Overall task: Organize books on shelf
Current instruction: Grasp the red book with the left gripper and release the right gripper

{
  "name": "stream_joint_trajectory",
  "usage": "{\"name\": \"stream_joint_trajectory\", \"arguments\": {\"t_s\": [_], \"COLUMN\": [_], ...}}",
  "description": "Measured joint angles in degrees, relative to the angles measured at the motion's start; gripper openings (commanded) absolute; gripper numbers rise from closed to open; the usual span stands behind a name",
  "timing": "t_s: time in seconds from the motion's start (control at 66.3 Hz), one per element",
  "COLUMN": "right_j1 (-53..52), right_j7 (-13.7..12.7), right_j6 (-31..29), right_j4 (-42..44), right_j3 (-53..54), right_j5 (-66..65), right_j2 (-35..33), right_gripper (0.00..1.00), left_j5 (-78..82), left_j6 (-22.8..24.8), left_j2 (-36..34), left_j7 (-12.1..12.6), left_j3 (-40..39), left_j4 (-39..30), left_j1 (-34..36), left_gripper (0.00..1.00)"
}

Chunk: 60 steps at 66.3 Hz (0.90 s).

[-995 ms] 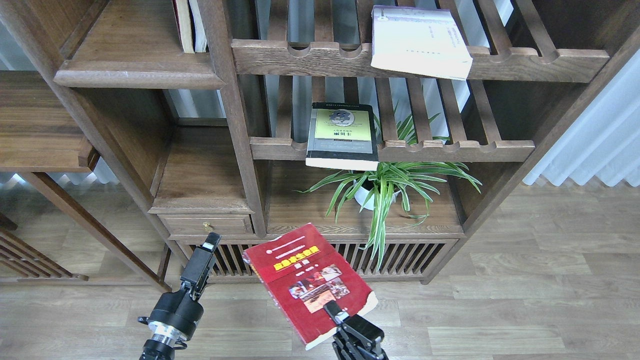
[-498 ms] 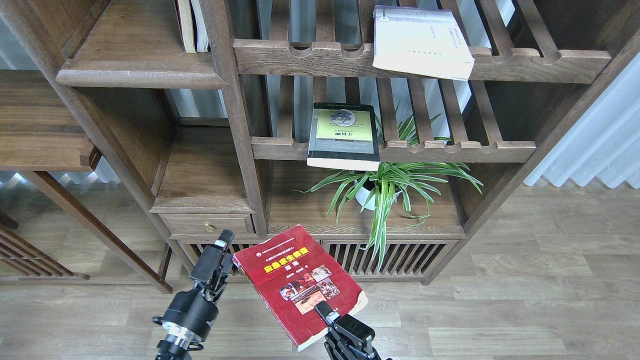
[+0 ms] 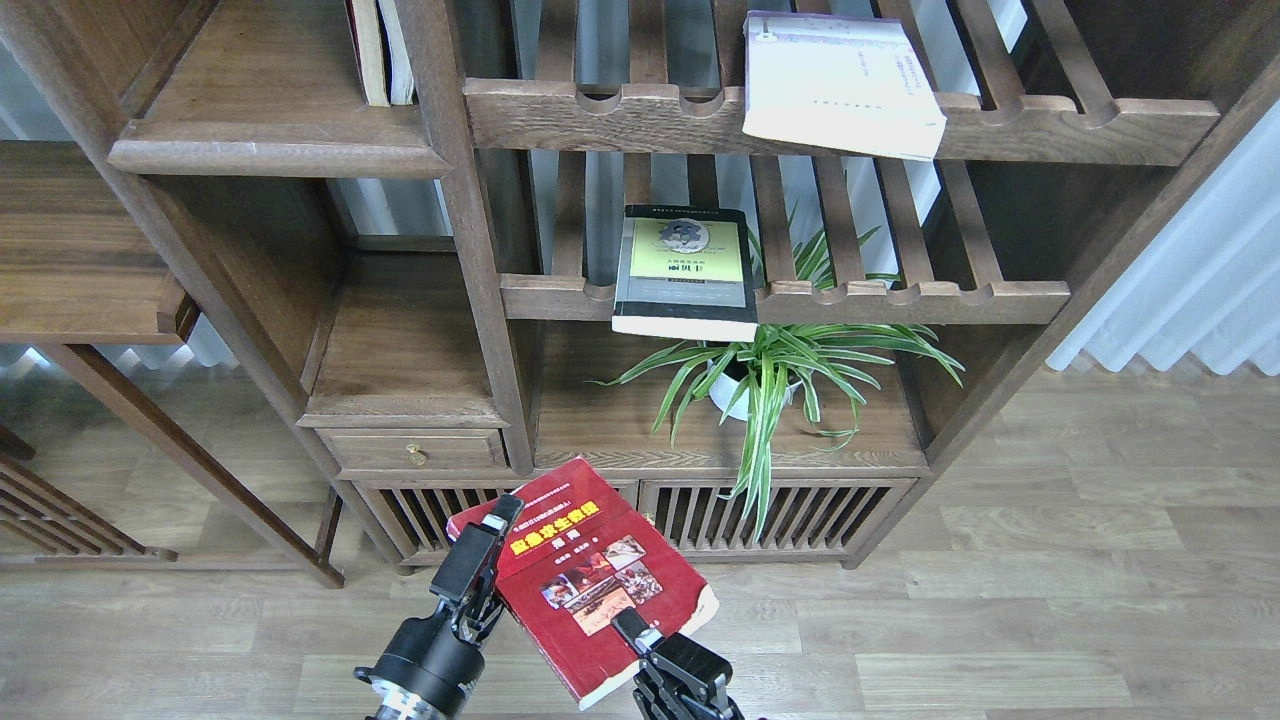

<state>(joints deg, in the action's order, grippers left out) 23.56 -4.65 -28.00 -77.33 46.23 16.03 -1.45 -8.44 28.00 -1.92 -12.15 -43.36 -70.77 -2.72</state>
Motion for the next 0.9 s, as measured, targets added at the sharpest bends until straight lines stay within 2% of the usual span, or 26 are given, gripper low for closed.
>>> {"name": "stream_joint_trajectory", "arguments": {"t_s": [0.106, 0.181, 0.196, 0.302, 0.452, 0.543, 0.573, 0.664, 0.769, 0.905], "right_j1": [0.04, 0.08, 0.09, 0.17, 0.41, 0.5, 0.55, 0.6, 0.62, 0.62], "right_j7": [0.0, 0.0, 0.0, -0.06, -0.38, -0.64, -0.64, -0.64, -0.65, -0.67], "right_j6": [0.0, 0.0, 0.0, 0.0, 0.0, 0.0, 0.0, 0.0, 0.0, 0.0], "right_j4": [0.04, 0.07, 0.07, 0.08, 0.16, 0.28, 0.35, 0.4, 0.43, 0.43], "right_j3": [-0.03, -0.06, -0.06, -0.14, -0.14, -0.14, -0.13, -0.1, -0.1, -0.1], "right_j5": [0.0, -0.01, -0.01, -0.1, -0.37, -0.63, -0.71, -0.79, -0.85, -0.86], "right_j2": [-0.1, -0.12, -0.13, -0.18, -0.31, -0.36, -0.39, -0.4, -0.4, -0.4], "right_gripper": [0.1, 0.1, 0.1, 0.1, 0.11, 0.11, 0.11, 0.11, 0.11, 0.11], "left_j5": [0.0, 0.0, 0.0, -0.31, -1.58, -1.74, -1.75, -1.76, -1.76, -1.78], "left_j6": [0.0, 0.0, 0.0, 0.0, 0.0, 0.0, 0.0, 0.0, 0.0, 0.01], "left_j2": [0.34, 0.35, 0.35, 0.18, -0.14, -1.09, -1.51, -1.7, -1.75, -1.8], "left_j7": [0.0, 0.0, 0.0, -0.25, -0.01, 1.55, 3.13, 4.56, 5.97, 7.09], "left_j3": [0.37, 0.51, 0.52, 0.84, 2.31, 3.38, 3.75, 3.8, 3.87, 3.31], "left_j4": [0.81, 1.14, 1.17, 1.32, 1.94, 2.09, 2.21, 2.47, 2.73, 2.8], "left_j1": [0.15, 0.2, 0.2, -0.14, 0.02, 0.15, 0.17, 0.13, -0.18, -0.66], "left_gripper": [0.81, 0.57, 0.49, 0.36, 0.33, 0.33, 0.33, 0.32, 0.29, 0.19]}}
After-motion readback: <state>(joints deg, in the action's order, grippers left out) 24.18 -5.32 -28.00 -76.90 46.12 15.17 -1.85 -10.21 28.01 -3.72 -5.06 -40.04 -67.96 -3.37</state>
